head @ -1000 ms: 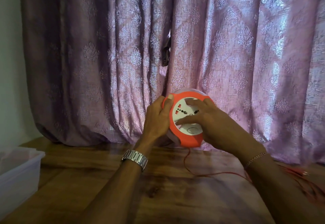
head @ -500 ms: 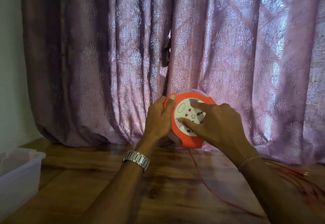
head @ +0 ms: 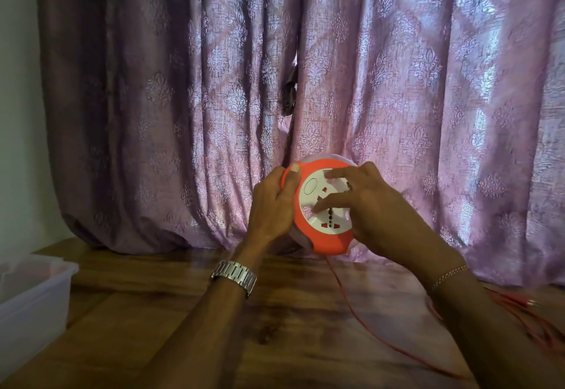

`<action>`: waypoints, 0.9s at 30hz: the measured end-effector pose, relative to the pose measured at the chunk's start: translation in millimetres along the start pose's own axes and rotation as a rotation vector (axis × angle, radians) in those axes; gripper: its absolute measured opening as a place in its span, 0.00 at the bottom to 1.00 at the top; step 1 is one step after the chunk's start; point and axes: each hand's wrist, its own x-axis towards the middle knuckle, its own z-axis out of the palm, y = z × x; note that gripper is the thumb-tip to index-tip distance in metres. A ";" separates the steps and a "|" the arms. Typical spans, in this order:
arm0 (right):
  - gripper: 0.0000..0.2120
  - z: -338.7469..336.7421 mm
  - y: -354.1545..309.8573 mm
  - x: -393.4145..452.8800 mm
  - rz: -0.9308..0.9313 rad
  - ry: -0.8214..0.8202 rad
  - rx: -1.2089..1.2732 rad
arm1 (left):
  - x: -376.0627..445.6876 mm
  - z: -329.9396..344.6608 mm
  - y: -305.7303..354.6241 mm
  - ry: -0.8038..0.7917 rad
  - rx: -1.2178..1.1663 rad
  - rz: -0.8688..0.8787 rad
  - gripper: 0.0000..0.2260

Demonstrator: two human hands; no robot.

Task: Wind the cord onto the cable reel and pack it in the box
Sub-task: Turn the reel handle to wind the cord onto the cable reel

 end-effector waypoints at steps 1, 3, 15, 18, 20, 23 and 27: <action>0.26 0.7 -1.9 0.0 -0.001 -0.012 0.003 | 0.2 -0.3 0.5 0.002 -0.003 -0.005 0.25; 0.27 3.0 -5.1 0.1 0.005 -0.030 -0.045 | 0.1 -0.8 1.3 0.001 -0.011 -0.008 0.25; 0.32 17.7 0.0 0.6 0.262 0.202 -0.059 | -1.1 0.4 4.2 0.017 -0.014 0.009 0.26; 0.34 16.2 1.0 1.2 0.280 0.219 -0.021 | -1.6 0.2 6.1 0.005 -0.023 -0.010 0.26; 0.33 14.2 1.1 -0.3 0.261 0.233 -0.093 | -2.2 0.4 6.4 0.008 -0.018 -0.006 0.26; 0.25 8.7 1.9 -0.6 0.200 0.233 -0.152 | -2.7 0.0 5.7 0.009 -0.020 -0.011 0.26; 0.06 0.1 5.6 -1.0 -0.004 0.238 -0.076 | -1.2 -1.1 5.1 0.026 -0.031 -0.021 0.27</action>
